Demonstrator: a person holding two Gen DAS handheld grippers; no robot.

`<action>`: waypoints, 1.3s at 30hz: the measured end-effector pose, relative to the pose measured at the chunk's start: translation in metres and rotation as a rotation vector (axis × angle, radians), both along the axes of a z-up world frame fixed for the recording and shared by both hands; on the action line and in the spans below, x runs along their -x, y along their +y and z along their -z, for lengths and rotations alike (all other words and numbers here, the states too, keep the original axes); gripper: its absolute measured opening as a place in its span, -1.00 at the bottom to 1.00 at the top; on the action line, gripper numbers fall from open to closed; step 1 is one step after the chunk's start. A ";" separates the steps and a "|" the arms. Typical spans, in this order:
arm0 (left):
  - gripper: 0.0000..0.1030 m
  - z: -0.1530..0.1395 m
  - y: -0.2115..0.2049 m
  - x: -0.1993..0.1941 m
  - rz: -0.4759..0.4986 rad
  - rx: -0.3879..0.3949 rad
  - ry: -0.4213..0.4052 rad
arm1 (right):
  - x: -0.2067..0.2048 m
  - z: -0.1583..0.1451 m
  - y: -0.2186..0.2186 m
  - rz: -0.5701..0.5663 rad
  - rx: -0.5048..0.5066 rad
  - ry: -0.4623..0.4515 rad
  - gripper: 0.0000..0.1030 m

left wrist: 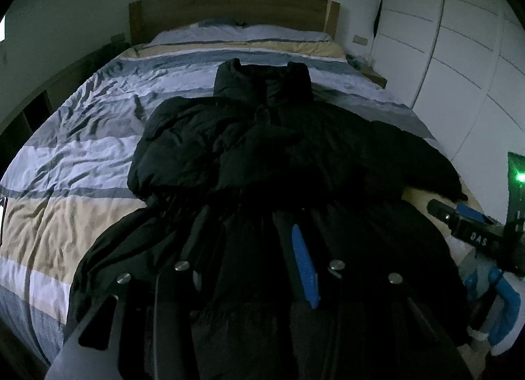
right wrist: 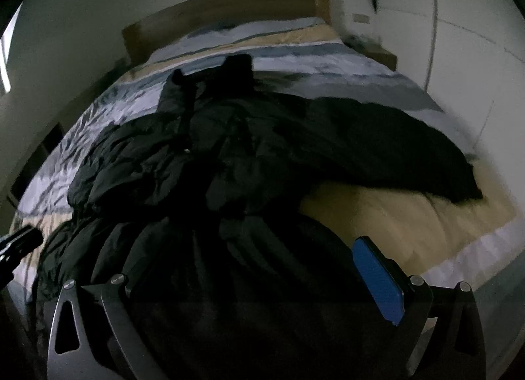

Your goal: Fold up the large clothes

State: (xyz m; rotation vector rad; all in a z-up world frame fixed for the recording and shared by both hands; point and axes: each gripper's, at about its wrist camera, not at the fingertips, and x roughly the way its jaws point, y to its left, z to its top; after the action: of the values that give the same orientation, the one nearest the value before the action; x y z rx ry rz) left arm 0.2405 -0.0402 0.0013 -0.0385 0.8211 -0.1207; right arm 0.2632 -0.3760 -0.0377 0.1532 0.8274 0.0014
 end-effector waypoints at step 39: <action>-0.22 0.072 0.037 -0.046 -0.110 -0.044 0.222 | -0.106 0.101 -0.295 0.530 -0.427 0.003 0.91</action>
State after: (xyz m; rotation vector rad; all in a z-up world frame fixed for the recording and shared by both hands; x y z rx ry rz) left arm 0.2865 -0.0035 -0.0707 -0.0562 1.0410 0.0060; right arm 0.3694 -0.6711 -0.1389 0.7714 0.7604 -0.3225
